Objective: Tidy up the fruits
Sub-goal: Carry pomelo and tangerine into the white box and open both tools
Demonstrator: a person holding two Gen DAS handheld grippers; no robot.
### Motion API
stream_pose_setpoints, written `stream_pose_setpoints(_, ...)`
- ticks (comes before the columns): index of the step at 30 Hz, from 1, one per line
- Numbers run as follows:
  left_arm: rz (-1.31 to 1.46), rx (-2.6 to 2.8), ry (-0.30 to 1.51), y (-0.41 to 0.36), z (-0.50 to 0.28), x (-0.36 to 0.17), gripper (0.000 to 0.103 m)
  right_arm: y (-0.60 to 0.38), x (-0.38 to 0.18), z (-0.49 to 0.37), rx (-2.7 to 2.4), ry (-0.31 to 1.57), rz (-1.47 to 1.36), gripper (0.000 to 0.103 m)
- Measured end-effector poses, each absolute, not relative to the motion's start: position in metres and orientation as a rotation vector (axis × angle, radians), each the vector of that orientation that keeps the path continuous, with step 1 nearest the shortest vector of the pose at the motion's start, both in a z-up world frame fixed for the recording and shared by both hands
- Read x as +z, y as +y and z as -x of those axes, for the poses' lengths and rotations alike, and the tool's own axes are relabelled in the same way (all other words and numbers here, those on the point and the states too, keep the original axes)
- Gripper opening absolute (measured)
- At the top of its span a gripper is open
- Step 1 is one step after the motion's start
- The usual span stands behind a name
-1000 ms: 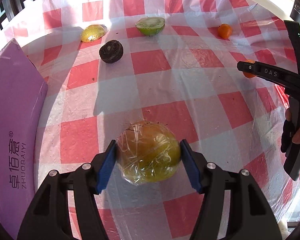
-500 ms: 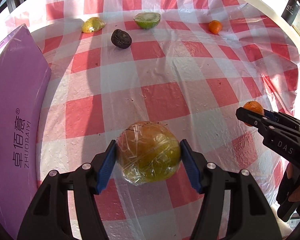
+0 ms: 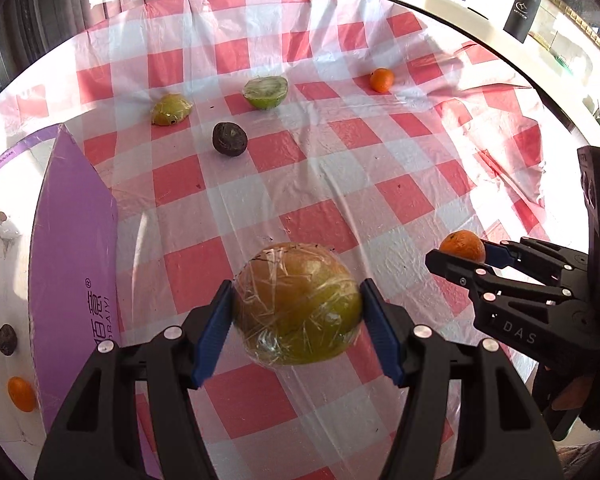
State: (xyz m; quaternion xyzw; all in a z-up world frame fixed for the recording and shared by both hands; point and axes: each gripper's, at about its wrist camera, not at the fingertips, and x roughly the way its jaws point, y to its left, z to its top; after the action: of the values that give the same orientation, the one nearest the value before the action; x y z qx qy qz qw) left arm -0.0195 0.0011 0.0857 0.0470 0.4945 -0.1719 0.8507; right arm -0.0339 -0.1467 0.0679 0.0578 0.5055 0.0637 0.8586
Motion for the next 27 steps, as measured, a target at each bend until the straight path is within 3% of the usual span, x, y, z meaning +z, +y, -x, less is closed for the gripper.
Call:
stream_pose_setpoints(10,-0.026,-0.395,0.932,0.037,0.023,0.128,0.063,-0.098,0.101,0.050,0.182,1.009,-0.085,0.037)
stream_pose_setpoints(18,0.122,-0.268,0.866,0.131,0.030,0.161,0.063,-0.002,0.141,0.049,0.385,0.916,0.007,0.037)
stream_pose_setpoints(22,0.152,-0.152,0.904,0.194,0.031,0.154,0.063,0.072,0.156,0.050,0.565,0.875,0.073,0.037)
stream_pose_setpoints(27,0.083,-0.032,1.019,0.257,0.032,0.116,0.063,0.167,0.126,0.060,0.738,0.959,0.274,0.037)
